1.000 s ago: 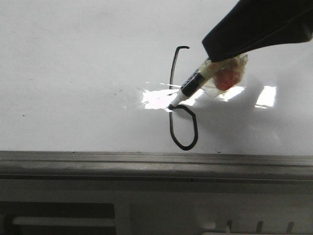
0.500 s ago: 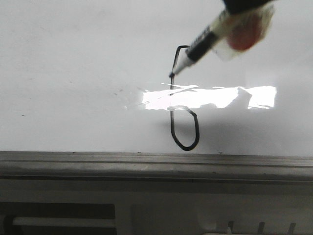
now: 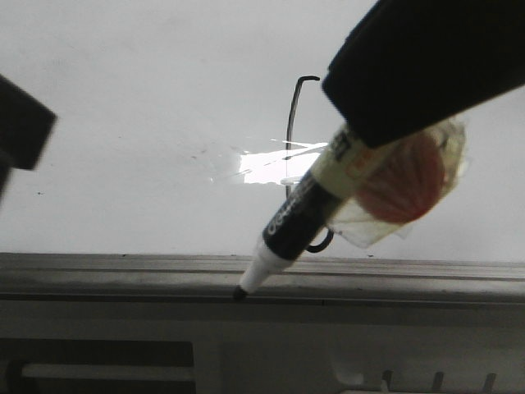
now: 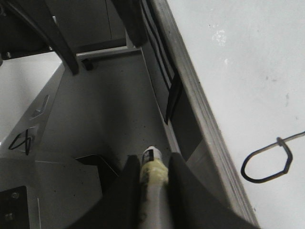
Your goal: Write number 6 on whiteboard
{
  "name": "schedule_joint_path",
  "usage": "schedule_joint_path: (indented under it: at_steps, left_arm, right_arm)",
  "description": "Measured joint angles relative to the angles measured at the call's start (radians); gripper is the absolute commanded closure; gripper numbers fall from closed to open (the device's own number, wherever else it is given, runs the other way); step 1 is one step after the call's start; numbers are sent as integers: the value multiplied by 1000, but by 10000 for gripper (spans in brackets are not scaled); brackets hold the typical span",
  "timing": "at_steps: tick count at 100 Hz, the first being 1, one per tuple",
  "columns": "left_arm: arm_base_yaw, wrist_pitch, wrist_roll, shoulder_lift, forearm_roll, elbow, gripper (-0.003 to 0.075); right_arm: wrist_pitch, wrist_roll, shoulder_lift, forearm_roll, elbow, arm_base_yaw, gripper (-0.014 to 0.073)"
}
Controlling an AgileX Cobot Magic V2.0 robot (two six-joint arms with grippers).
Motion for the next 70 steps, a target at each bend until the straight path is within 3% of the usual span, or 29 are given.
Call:
schedule_joint_path:
  at_steps: [21, 47, 59, 70]
  left_arm:
    - [-124, -14, 126, 208, -42, -62, 312]
    - [-253, -114, 149, 317, -79, -110, 324]
    - [-266, -125, 152, 327, -86, -120, 404]
    - [-268, -123, 155, 327, -88, -120, 539]
  right_arm:
    - [0, 0, 8, 29, 0, 12, 655]
    - [0, 0, 8, 34, 0, 81, 655]
    - [-10, 0, 8, 34, 0, 116, 655]
    - [-31, 0, 8, 32, 0, 134, 655]
